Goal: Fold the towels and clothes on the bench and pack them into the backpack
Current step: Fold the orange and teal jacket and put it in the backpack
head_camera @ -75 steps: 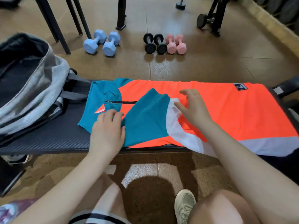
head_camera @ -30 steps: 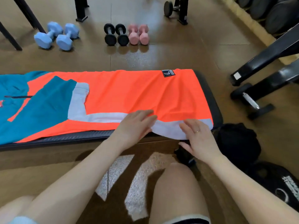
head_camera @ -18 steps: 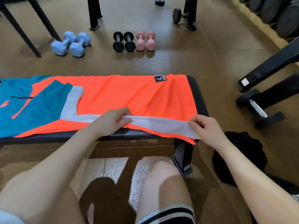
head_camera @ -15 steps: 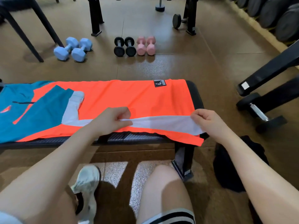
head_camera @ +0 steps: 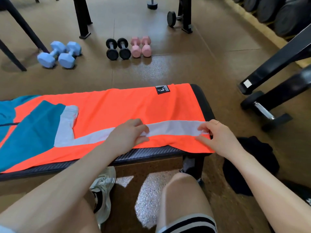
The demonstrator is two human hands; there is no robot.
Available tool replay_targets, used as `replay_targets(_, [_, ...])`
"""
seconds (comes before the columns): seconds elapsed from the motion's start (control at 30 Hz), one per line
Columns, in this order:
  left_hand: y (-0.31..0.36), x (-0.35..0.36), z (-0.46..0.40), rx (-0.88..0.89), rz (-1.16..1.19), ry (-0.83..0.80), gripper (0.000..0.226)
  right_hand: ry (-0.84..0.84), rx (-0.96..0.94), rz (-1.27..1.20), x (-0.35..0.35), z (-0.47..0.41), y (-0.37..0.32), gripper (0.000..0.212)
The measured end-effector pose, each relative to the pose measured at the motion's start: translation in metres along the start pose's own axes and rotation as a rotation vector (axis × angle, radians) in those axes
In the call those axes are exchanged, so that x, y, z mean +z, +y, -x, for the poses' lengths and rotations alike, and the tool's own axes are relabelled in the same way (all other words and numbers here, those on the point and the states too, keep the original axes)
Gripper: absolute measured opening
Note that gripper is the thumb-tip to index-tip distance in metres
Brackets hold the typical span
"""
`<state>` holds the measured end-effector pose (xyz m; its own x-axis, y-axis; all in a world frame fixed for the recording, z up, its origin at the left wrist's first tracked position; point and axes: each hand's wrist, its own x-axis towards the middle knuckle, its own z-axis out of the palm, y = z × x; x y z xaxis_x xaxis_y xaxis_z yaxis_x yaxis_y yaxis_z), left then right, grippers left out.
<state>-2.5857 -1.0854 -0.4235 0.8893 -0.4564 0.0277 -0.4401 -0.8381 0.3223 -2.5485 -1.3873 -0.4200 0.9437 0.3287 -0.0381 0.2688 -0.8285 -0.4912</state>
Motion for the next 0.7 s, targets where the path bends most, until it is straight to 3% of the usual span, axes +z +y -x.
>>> replay_targets(0.13, [-0.007, -0.003, -0.006, -0.026, 0.037, -0.061, 0.047, -0.166, -0.060, 0.058, -0.015, -0.008, 0.007, 0.022])
replay_targets(0.3, [-0.010, -0.005, -0.005, 0.041, 0.013, -0.073, 0.020, -0.110, -0.189, 0.087, -0.022, -0.011, 0.006, 0.008])
replay_targets(0.4, [-0.009, -0.006, -0.007, 0.053, 0.000, -0.065, 0.032, -0.121, -0.174, 0.061, -0.027, -0.020, 0.003, 0.013])
replay_targets(0.6, [-0.015, -0.021, -0.006, 0.003, 0.291, 0.008, 0.041, -0.145, 0.030, -0.292, -0.040, -0.032, -0.010, 0.031])
replay_targets(0.7, [-0.019, -0.024, -0.004, 0.022, 0.315, 0.059, 0.035, -0.112, 0.095, -0.475, -0.046, -0.037, -0.018, 0.018])
